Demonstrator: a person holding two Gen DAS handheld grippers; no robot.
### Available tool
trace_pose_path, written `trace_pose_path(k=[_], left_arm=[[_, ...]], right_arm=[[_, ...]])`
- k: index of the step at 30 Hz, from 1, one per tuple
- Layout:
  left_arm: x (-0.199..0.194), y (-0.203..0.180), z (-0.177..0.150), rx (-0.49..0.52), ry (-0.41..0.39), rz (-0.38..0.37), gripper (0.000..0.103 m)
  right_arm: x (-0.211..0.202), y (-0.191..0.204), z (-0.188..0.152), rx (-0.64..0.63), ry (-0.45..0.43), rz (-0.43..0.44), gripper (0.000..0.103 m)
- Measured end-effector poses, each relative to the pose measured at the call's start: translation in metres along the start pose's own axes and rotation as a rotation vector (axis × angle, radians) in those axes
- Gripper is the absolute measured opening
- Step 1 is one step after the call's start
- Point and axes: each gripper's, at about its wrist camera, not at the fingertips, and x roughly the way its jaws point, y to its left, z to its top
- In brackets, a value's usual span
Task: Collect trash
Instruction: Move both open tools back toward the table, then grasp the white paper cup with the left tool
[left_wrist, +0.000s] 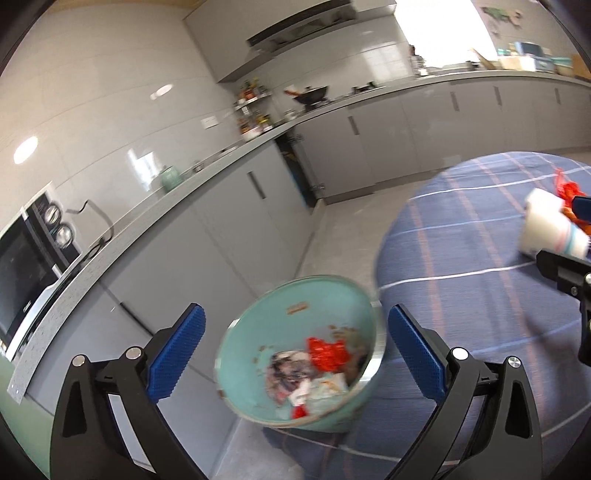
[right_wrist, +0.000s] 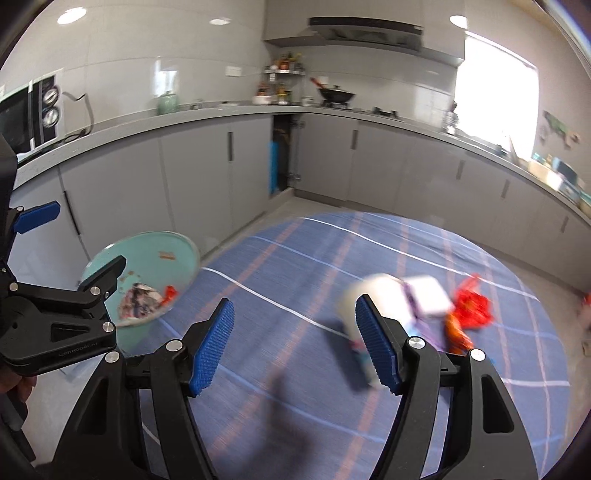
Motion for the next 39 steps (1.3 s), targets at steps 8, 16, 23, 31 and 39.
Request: trace_pose_path(k=[8, 16, 23, 31, 39], left_arm=[[-0.028, -0.078, 0.014, 0.090, -0.043, -0.117, 0.097], [-0.047, -0.141, 0.030, 0.151, -0.069, -0.198, 0.097], [-0.048, -0.180, 0.051, 0.146, -0.068, -0.248, 0.097], [-0.030, -0.220, 0.066, 0.151, -0.040, -0.251, 0.097], [0.000, -0.241, 0.062, 0.154, 0.070, -0.247, 0.097]], right_arm=[[-0.028, -0.075, -0.036, 0.101, 0.019, -0.120, 0.071], [-0.039, -0.142, -0.065, 0.202, 0.050, -0.227, 0.073], [-0.040, -0.178, -0.076, 0.257, 0.060, -0.282, 0.074], [-0.041, -0.203, -0.084, 0.326, 0.073, -0.310, 0.075], [-0.040, -0.205, -0.084, 0.339, 0.086, -0.291, 0.077]])
